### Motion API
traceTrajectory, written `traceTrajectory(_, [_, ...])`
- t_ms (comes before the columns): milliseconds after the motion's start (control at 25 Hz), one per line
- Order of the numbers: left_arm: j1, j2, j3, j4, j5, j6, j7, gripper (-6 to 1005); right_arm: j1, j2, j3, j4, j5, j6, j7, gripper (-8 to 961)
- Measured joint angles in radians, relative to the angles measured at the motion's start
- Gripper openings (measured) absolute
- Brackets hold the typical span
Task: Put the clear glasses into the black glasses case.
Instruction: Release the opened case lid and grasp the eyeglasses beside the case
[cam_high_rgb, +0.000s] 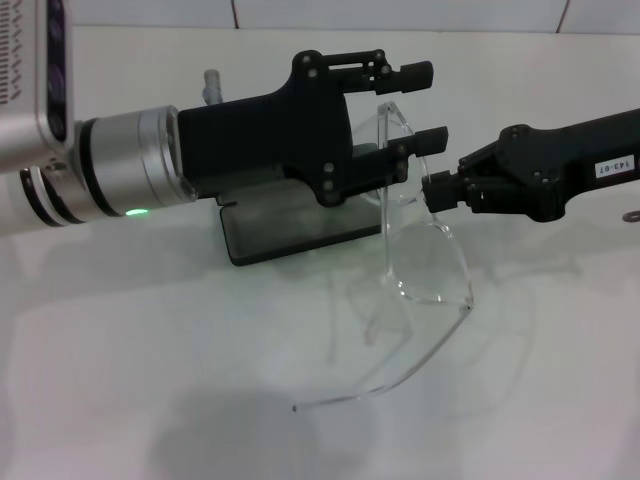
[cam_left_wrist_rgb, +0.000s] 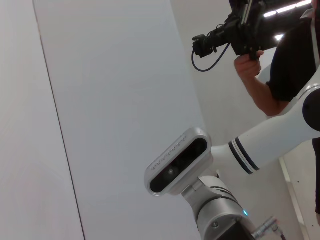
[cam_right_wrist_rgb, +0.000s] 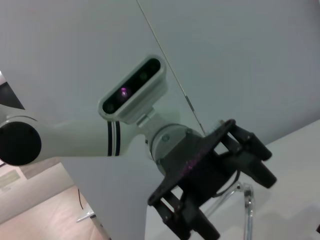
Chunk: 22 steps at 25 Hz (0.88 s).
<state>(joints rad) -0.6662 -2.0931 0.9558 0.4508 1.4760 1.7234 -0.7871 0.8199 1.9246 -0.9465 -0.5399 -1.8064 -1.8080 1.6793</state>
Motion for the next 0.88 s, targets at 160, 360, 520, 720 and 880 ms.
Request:
traceTrajectory(160, [-0.002, -0.001, -0.001, -0.016, -0.002, -0.001, 0.020, 481, 0.000, 0.001, 0.000, 0.000, 0.007, -0.004, 0.010, 32])
traceTrajectory(360, [-0.003, -0.003, 0.000, -0.027, -0.026, -0.003, 0.037, 481, -0.001, 0.001, 0.000, 0.000, 0.014, -0.017, 0.011, 32])
traceTrajectory(520, [-0.003, -0.004, 0.000, -0.027, -0.035, -0.004, 0.045, 481, -0.008, -0.002, 0.000, 0.000, 0.017, -0.016, 0.011, 32])
traceTrajectory(720, [0.001, -0.001, 0.000, -0.027, -0.055, 0.001, 0.048, 481, -0.029, -0.018, 0.045, 0.007, 0.017, -0.013, 0.011, 31])
traceTrajectory(880, [0.001, -0.001, 0.000, -0.027, -0.054, -0.004, 0.048, 481, -0.037, -0.021, 0.055, 0.010, 0.026, -0.023, 0.009, 32])
